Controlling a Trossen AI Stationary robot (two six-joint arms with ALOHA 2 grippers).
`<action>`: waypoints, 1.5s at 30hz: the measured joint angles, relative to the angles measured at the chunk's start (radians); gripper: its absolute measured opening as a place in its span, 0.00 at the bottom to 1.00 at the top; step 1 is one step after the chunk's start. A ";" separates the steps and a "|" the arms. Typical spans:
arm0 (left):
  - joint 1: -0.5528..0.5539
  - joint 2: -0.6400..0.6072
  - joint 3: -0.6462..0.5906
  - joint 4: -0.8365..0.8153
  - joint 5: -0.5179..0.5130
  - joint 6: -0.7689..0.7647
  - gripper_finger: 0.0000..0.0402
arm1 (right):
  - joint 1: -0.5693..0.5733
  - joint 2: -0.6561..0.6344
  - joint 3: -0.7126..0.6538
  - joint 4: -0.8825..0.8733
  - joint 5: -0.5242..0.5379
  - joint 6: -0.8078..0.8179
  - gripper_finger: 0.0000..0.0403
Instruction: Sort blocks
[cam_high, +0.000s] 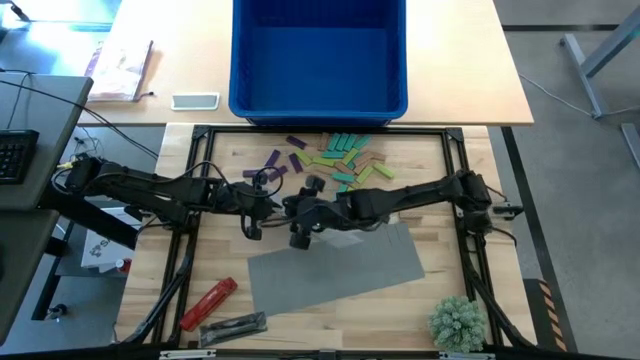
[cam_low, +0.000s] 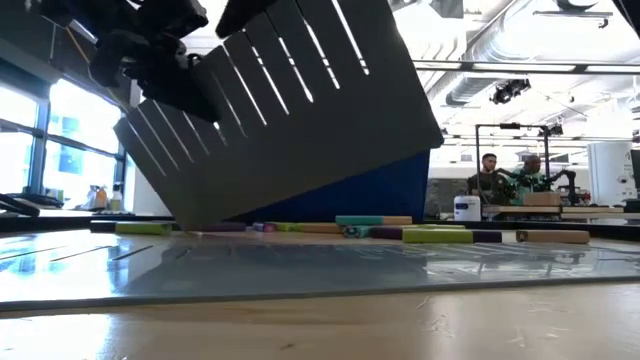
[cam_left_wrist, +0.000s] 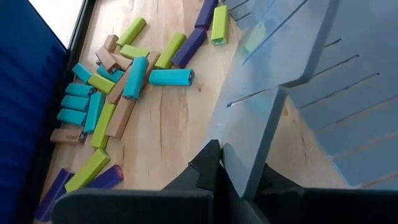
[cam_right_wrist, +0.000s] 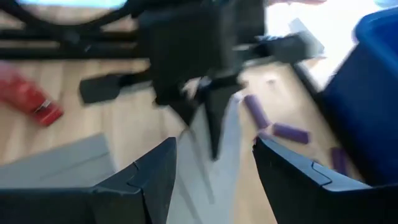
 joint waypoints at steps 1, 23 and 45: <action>0.001 0.000 0.000 -0.004 0.001 -0.011 0.00 | 0.000 0.007 0.000 0.002 -0.021 -0.002 0.50; 0.016 0.028 0.000 -0.003 0.046 -0.024 0.00 | -0.037 0.084 0.000 -0.068 -0.002 0.089 0.30; 0.002 0.025 0.037 0.017 0.032 -0.017 0.10 | -0.061 0.092 0.000 -0.094 -0.094 0.208 0.00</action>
